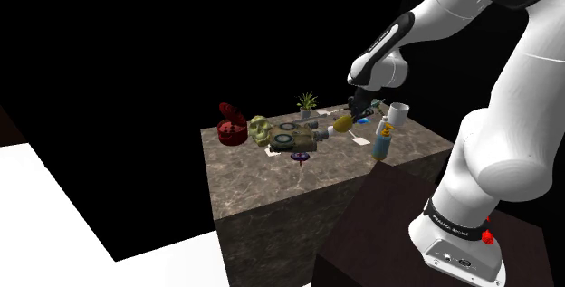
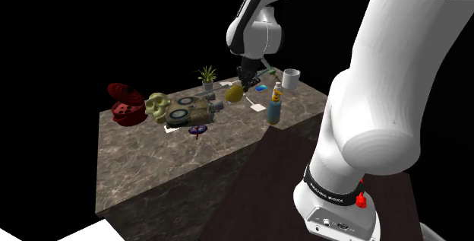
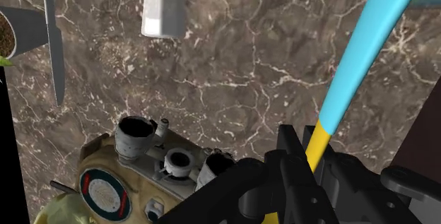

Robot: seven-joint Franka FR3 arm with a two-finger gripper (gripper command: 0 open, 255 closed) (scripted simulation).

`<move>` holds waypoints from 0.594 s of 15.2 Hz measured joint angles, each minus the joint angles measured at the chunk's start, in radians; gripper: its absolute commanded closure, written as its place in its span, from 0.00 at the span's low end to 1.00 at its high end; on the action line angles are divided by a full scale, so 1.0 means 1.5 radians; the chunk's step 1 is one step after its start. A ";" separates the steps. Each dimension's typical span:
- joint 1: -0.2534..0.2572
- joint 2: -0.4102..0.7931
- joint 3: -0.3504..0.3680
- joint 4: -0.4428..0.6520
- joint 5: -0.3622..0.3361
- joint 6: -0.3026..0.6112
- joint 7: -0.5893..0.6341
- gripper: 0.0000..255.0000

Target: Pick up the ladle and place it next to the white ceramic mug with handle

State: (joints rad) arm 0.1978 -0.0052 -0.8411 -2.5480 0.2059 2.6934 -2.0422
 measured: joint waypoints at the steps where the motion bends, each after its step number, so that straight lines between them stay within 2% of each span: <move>1: -0.009 0.002 -0.010 0.001 0.009 -0.002 -0.026 1.00; 2: -0.018 0.008 -0.019 0.006 0.023 -0.007 -0.055 1.00; 3: -0.028 0.001 -0.030 0.013 0.015 -0.019 -0.068 1.00; 9: -0.089 0.046 -0.072 0.049 0.101 -0.053 -0.238 1.00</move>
State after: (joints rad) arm 0.0636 0.0632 -0.9488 -2.4739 0.3572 2.6140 -2.3995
